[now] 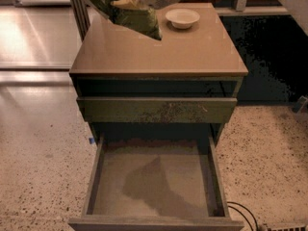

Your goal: Place green jalapeno chip bag into middle drawer

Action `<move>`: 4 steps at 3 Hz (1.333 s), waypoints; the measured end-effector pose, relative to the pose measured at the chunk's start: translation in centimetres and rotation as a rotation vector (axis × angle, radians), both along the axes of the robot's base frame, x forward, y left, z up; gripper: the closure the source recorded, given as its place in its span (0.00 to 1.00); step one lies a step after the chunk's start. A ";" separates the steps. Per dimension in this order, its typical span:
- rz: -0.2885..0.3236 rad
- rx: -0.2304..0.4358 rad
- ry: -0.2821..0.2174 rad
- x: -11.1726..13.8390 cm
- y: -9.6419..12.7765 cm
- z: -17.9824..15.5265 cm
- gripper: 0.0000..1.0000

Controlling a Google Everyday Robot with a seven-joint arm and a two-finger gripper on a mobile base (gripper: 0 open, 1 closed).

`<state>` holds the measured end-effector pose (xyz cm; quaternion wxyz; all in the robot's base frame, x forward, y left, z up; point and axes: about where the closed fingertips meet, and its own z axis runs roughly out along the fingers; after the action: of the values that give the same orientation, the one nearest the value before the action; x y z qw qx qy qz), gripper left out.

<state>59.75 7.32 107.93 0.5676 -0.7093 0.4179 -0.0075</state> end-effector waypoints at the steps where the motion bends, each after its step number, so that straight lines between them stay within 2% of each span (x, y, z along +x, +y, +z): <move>1: 0.010 0.015 -0.013 -1.6 0.1 -1.4 1.00; 2: 0.009 0.030 -0.023 -3.9 0.1 -3.5 1.00; 3: -0.031 0.044 -0.028 -7.0 0.1 -5.8 1.00; 4: -0.110 0.038 0.001 -9.3 -0.5 -10.5 1.00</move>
Offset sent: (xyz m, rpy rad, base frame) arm -0.0620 -0.0055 -0.0637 0.0499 -0.0259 -0.0033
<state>50.45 6.77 97.40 0.5794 -0.6746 0.4564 -0.0304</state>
